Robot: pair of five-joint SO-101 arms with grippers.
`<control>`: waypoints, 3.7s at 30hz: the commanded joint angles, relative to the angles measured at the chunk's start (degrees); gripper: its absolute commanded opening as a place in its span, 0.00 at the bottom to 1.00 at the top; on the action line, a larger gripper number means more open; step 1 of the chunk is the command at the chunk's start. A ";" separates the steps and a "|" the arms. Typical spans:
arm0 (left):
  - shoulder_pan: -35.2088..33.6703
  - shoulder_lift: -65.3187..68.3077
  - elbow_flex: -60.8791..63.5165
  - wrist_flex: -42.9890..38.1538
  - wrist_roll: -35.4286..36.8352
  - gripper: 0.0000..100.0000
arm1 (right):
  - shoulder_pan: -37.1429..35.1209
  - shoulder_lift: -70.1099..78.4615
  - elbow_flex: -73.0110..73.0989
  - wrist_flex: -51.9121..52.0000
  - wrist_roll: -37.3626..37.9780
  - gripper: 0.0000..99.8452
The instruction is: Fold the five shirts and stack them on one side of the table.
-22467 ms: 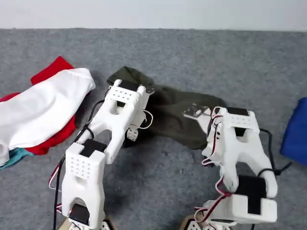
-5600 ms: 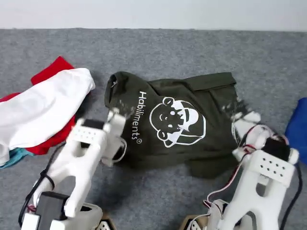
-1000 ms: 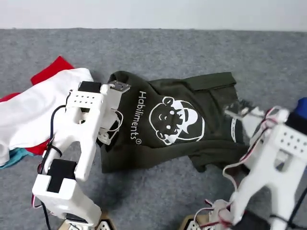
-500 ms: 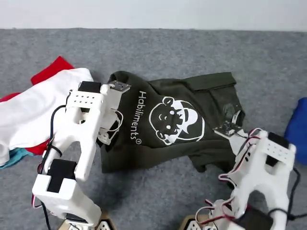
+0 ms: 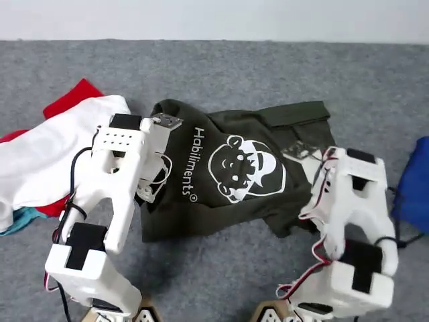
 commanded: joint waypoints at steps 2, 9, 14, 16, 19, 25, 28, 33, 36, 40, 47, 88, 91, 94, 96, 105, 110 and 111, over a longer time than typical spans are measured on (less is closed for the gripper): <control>0.44 -0.26 -0.13 1.49 0.62 0.09 | -0.75 3.03 -5.27 -1.19 -3.08 0.04; 0.79 -0.26 -0.13 1.49 0.53 0.09 | 0.48 4.00 -7.30 -1.71 -3.16 0.01; 7.65 -2.90 0.48 2.02 0.44 0.05 | 0.13 4.00 -10.20 -1.71 -3.25 0.01; 12.22 -5.10 2.15 1.93 0.44 0.03 | 0.13 4.09 -11.43 -1.54 -3.25 0.01; 17.23 -5.36 4.62 1.67 -1.41 0.06 | 0.40 4.18 -12.75 -1.54 -3.25 0.01; 16.97 3.16 5.76 1.67 3.43 0.15 | 0.40 4.70 -18.29 -1.71 -2.90 0.01; 16.26 9.32 4.97 1.58 3.43 0.15 | 0.13 4.70 -21.71 -1.71 -3.08 0.01; 16.18 17.76 0.75 1.49 4.66 0.15 | 0.13 4.70 -22.51 -1.19 -3.08 0.01; 16.09 20.31 -4.53 1.58 8.70 0.15 | 0.31 4.70 -22.51 -0.22 -2.90 0.01; 16.09 20.84 -10.07 1.58 12.48 0.15 | 0.40 4.62 -22.51 0.04 -2.81 0.01; 9.14 21.36 -18.59 1.58 17.32 0.15 | 0.22 4.62 -22.59 0.04 -1.67 0.01; -2.11 14.33 -29.58 1.67 26.55 0.09 | -0.66 4.62 -22.77 -0.57 -1.58 0.01; -2.11 14.42 -29.58 1.58 26.64 0.09 | -0.66 4.62 -22.77 -0.57 -1.58 0.01; -1.67 13.80 -30.11 1.05 26.73 0.09 | -0.66 4.62 -22.77 -0.57 -1.23 0.01; -1.32 13.80 -32.31 1.23 26.81 0.09 | -0.66 4.62 -22.77 -0.57 0.00 0.01; 2.99 14.59 -36.26 1.58 26.81 0.09 | -0.66 4.62 -22.77 -0.48 0.44 0.01; 4.04 18.90 -36.18 1.58 26.81 0.14 | -0.66 4.62 -22.77 -0.48 0.44 0.01; 3.87 19.78 -36.18 1.85 26.81 0.16 | -0.66 4.62 -22.77 -0.48 0.44 0.01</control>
